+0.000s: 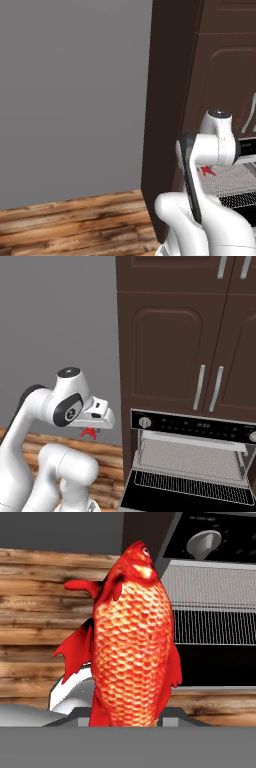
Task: Take the fish from the oven and place it on the plate on the counter.
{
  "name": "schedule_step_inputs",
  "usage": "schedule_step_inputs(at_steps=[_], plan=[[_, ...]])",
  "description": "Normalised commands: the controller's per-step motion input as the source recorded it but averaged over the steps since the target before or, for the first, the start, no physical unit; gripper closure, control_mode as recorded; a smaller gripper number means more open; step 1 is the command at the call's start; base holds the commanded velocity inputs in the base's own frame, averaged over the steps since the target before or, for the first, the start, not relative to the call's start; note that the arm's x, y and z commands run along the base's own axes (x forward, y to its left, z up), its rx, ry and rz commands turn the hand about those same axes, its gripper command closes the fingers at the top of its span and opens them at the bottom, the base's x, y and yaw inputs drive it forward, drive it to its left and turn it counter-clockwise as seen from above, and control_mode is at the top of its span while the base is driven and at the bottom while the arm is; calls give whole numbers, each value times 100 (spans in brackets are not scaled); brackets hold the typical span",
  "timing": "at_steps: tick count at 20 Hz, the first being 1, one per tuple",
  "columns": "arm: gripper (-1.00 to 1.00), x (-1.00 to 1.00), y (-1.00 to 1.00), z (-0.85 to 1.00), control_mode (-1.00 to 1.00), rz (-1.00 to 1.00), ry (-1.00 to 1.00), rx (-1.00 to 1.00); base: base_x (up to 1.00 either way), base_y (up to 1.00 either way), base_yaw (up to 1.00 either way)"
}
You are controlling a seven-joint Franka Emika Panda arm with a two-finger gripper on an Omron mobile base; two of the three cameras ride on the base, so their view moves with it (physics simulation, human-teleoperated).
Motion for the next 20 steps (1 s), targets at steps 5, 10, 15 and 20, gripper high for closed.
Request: schedule_step_inputs(at_steps=[5, 10, 15, 20], plan=[[100, -16, 7, 30, -100, 0, 0, 1, 0, 0, 0], [100, -4, 2, 18, -100, 0, 0, 0, 0, 0, 0], [100, 0, 0, 0, -100, 0, 1, 0, 0, 0, 0], [100, 0, 0, 0, -100, 0, 0, 0, 0, 0, 0]])
